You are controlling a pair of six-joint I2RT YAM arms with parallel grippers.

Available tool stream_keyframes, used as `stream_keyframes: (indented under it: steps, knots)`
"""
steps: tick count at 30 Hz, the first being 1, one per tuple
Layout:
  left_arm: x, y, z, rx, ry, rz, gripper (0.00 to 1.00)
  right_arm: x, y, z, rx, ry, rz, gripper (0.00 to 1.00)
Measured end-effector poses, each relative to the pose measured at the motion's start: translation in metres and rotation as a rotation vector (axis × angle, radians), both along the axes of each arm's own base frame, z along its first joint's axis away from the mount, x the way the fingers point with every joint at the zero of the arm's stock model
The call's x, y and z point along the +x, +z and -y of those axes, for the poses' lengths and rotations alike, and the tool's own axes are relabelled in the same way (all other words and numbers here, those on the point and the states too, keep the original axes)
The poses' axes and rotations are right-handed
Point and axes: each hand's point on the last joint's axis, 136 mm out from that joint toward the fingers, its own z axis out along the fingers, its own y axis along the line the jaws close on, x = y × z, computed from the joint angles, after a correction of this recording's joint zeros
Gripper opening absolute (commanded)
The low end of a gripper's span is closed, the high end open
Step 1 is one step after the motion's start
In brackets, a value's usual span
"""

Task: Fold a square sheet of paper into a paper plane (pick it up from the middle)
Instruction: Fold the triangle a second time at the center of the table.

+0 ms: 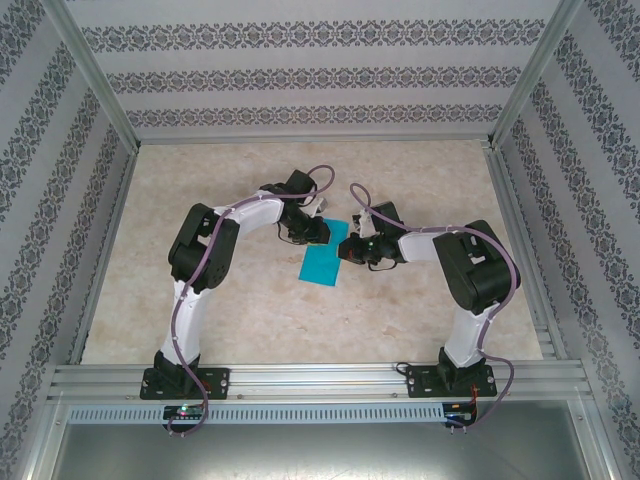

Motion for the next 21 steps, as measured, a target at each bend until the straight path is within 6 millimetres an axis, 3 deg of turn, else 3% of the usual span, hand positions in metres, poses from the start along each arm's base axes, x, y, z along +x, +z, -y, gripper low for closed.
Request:
stream_keyframes:
  steps: [21]
  knots:
    - [-0.001,-0.0016,0.0012,-0.004,-0.025,0.002,0.27,0.0019,-0.0008,0.0047,-0.053,0.014,0.012,0.05]
